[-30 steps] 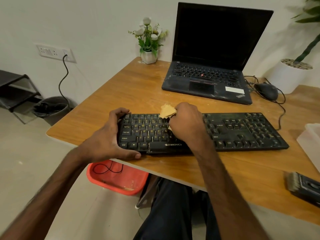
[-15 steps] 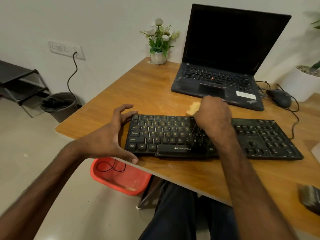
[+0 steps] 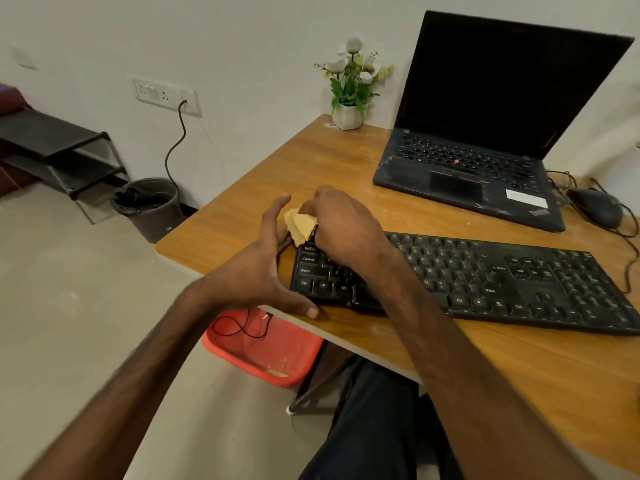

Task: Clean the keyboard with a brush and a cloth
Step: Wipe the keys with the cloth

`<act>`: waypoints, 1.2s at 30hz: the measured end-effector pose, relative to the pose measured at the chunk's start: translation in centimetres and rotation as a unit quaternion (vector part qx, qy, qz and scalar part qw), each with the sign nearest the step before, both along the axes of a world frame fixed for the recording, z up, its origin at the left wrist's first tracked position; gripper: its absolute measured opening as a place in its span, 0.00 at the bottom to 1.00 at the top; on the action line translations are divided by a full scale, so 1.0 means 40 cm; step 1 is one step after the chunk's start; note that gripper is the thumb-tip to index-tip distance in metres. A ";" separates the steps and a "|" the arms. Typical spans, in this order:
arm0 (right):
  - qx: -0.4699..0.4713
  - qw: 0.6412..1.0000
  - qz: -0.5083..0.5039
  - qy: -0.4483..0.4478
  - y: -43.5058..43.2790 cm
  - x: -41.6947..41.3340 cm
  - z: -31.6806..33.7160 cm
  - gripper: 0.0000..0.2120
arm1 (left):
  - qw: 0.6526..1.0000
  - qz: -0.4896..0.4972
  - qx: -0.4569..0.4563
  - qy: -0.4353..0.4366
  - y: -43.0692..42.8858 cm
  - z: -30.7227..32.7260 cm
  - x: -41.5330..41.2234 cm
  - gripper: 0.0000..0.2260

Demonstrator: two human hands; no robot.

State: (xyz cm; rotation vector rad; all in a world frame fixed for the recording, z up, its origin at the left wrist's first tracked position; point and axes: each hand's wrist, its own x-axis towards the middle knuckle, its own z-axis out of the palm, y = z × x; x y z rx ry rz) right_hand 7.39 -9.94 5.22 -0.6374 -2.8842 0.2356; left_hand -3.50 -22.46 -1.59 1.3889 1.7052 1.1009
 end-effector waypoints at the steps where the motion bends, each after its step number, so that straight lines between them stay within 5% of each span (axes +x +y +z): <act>1: 0.007 1.000 0.025 0.002 -0.006 0.009 -0.001 0.20 | 1.000 0.008 -0.001 0.002 -0.001 -0.003 -0.001 0.72; 7: -0.030 0.991 0.128 -0.007 -0.059 0.090 -0.012 0.28 | 0.999 0.022 0.008 0.028 -0.003 -0.004 -0.002 0.70; 14: -0.115 0.979 0.167 0.015 -0.031 0.165 -0.036 0.29 | 0.998 0.004 0.006 0.069 0.000 0.002 -0.007 0.66; 17: -0.144 0.977 0.149 -0.040 0.025 0.209 -0.011 0.24 | 0.998 0.003 -0.003 0.063 0.000 0.004 -0.008 0.65; 19: -0.133 0.981 0.133 -0.050 0.072 0.217 0.018 0.18 | 0.998 0.001 -0.007 0.070 0.000 0.005 -0.006 0.64; 24: -0.026 0.990 0.030 0.134 0.099 0.102 0.012 0.18 | 0.997 0.003 -0.006 0.075 0.001 0.004 0.005 0.64; 29: 0.020 0.994 0.096 0.058 0.055 0.045 -0.046 0.21 | 0.997 0.023 -0.003 0.076 -0.001 0.002 0.005 0.63; 36: -0.006 0.999 0.020 0.040 0.141 0.139 -0.030 0.21 | 0.994 0.021 -0.004 0.107 0.003 0.003 0.008 0.61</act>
